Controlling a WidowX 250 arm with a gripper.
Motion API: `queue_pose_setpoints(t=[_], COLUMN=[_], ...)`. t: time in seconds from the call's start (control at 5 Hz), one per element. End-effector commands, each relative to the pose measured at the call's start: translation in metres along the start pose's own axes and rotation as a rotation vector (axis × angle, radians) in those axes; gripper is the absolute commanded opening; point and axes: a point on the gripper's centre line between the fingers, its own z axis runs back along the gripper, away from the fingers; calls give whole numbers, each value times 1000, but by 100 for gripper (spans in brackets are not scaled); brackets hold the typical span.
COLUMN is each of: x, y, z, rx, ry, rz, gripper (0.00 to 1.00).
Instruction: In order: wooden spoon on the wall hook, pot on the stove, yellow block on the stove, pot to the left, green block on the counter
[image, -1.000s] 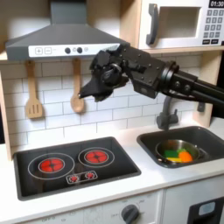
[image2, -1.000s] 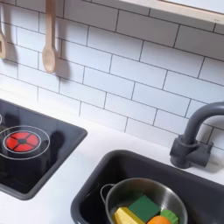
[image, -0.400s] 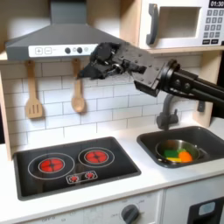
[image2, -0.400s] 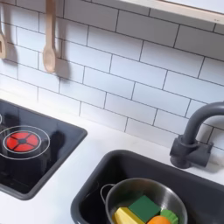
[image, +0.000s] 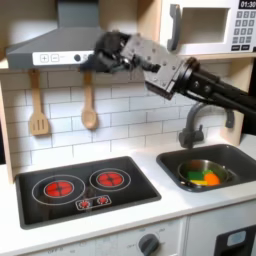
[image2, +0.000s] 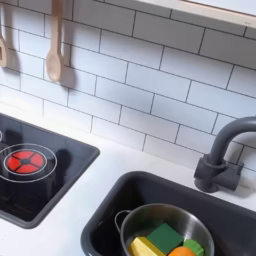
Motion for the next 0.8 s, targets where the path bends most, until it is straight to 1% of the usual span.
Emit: queue_pose_setpoints(t=[0.0,0.2,0.4,0.6], x=[12,11,12,7], y=[10,8,6,-3], z=[-10,-14,-15,-23], rx=[-4,-19,-33,-49], ry=[-24,-18,-14,-16], rz=[0,-19,-12,-28], gripper=[0,0,0,0])
